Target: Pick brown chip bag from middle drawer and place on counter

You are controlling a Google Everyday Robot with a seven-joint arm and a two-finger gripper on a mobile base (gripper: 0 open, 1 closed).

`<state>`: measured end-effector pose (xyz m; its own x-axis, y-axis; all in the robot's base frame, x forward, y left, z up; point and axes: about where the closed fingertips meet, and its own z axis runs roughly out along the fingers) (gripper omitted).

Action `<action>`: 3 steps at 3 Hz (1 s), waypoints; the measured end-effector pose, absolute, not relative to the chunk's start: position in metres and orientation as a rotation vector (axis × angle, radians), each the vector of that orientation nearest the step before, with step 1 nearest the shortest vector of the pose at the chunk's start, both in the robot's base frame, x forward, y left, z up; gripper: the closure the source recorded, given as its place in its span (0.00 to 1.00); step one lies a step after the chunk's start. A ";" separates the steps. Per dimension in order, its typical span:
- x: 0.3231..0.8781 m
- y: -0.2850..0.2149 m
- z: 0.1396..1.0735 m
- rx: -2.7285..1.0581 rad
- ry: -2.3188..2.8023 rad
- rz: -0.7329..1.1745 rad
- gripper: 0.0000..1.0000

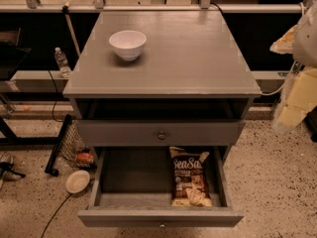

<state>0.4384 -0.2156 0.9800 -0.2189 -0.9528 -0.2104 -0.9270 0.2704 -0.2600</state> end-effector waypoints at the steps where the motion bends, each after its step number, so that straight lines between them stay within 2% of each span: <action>1: 0.438 -0.216 0.980 -1.717 2.221 -0.111 0.00; 3: 0.436 -0.198 0.965 -1.538 2.250 -0.045 0.00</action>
Offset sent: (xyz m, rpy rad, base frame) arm -0.0128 0.0385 -0.0376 0.2514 -0.0388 -0.2420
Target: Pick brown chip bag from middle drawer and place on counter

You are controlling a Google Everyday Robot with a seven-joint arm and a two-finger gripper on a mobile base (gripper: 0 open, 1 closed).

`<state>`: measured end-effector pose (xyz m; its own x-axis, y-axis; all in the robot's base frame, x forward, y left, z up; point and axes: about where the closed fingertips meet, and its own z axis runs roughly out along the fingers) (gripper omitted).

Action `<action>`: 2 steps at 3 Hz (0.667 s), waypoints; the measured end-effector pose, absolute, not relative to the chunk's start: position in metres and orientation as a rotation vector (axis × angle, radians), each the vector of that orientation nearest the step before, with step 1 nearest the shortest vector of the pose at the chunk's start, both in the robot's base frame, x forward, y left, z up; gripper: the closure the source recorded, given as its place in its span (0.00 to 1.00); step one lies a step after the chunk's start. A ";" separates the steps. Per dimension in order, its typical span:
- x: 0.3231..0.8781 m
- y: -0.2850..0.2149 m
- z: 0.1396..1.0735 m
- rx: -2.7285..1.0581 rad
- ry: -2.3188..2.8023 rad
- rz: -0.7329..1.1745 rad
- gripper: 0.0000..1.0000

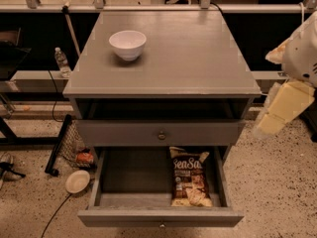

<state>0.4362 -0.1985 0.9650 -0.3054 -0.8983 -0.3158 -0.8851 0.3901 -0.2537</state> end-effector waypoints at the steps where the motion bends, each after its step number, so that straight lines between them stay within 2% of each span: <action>1: 0.436 -0.198 0.965 -1.538 2.250 -0.045 0.00; 2: 0.433 -0.201 0.943 -1.485 2.276 -0.027 0.00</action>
Offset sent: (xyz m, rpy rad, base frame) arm -0.0090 -0.0085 -0.0716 0.0701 0.0212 -0.1193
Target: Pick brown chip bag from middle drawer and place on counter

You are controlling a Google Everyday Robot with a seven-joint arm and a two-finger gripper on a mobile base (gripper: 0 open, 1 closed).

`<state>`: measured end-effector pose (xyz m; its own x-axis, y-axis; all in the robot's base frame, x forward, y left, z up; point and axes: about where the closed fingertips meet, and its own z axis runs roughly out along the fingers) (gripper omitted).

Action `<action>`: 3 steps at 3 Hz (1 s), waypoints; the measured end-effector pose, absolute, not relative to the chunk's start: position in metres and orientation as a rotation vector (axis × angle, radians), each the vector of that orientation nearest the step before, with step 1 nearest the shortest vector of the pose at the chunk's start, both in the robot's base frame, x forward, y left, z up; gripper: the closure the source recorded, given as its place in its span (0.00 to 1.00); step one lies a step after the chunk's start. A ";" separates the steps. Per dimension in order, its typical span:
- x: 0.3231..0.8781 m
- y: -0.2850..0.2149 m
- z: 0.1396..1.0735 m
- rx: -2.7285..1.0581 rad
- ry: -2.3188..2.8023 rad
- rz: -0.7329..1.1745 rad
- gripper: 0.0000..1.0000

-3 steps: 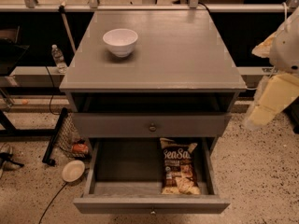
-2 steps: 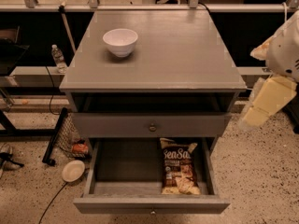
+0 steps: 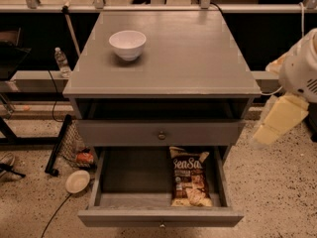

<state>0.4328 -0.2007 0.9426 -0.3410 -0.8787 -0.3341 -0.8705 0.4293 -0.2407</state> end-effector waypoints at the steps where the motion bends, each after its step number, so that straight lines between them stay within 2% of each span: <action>1: 0.428 -0.206 0.884 -1.360 2.334 0.039 0.00; 3: 0.429 -0.210 0.869 -1.304 2.397 0.011 0.00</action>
Offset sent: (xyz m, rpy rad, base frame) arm -0.0047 -0.0045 -0.0457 0.0582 0.0231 -0.0710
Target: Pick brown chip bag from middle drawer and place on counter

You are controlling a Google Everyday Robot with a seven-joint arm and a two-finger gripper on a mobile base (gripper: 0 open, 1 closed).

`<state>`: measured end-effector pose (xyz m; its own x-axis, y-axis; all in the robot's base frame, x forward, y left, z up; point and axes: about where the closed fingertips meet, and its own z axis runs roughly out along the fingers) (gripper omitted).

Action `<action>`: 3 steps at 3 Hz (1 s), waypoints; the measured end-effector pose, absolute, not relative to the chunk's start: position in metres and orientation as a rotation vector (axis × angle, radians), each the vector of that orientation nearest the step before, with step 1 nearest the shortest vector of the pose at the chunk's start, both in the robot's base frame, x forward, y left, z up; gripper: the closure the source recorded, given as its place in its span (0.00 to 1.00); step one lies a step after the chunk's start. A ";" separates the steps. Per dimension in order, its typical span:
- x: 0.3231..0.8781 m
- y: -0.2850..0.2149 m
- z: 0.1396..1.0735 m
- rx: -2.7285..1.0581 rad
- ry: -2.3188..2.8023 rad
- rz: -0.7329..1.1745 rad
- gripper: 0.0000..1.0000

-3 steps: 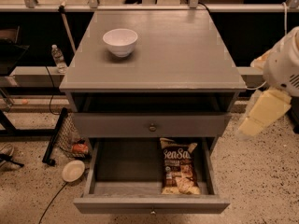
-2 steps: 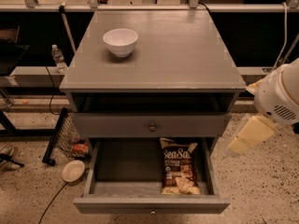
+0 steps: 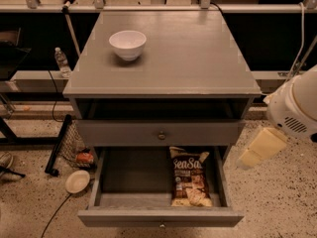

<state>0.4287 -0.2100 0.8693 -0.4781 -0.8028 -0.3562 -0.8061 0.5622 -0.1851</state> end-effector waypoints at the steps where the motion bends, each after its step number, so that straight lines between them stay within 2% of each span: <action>1: 0.431 -0.213 0.818 -1.185 2.492 0.039 0.00; 3: 0.448 -0.196 0.706 -0.982 2.535 0.197 0.00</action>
Offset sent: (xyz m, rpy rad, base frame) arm 0.0207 0.0070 -0.1894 0.1602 0.1618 -0.2595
